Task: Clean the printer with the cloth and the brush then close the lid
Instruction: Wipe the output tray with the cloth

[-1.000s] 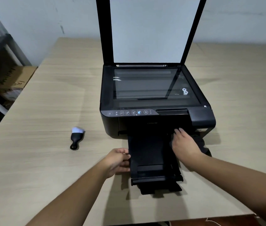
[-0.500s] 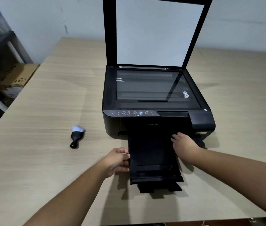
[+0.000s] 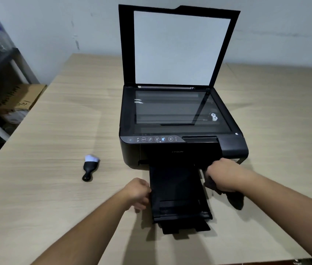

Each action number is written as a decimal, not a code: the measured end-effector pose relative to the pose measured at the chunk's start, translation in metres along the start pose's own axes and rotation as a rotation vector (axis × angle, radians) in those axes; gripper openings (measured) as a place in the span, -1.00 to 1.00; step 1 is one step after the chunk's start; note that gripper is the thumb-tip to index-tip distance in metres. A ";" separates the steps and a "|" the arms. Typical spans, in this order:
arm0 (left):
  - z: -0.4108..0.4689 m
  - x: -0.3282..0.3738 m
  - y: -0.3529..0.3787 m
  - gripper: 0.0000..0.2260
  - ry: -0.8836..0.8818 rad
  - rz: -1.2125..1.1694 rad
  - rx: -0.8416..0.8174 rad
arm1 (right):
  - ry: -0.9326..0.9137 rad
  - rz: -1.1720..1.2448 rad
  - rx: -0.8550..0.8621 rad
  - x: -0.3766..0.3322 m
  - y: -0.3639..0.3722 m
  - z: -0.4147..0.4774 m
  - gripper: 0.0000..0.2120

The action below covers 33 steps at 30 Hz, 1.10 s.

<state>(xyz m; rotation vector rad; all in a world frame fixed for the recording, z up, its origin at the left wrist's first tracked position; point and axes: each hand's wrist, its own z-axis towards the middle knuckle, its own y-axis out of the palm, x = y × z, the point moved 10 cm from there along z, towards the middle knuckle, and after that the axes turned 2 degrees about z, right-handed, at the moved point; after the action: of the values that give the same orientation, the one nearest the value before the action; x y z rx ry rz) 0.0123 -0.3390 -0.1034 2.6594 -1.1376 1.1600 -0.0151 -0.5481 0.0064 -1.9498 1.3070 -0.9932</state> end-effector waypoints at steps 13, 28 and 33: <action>-0.129 0.192 -0.079 -0.81 0.948 0.540 0.882 | 0.151 0.850 0.676 0.108 -0.135 -0.052 -0.52; -0.039 0.154 -0.137 -0.56 0.405 0.810 0.667 | 0.101 0.595 0.505 0.022 -0.104 0.031 -0.47; -0.040 0.156 -0.136 -0.58 0.411 0.850 0.692 | 0.002 0.550 0.613 -0.011 -0.116 0.028 -0.48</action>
<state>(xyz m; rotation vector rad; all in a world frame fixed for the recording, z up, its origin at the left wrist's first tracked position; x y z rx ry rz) 0.1445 -0.3238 0.0601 2.0388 -2.1455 2.4616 0.0635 -0.4953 0.0802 -1.0549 1.2462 -0.9570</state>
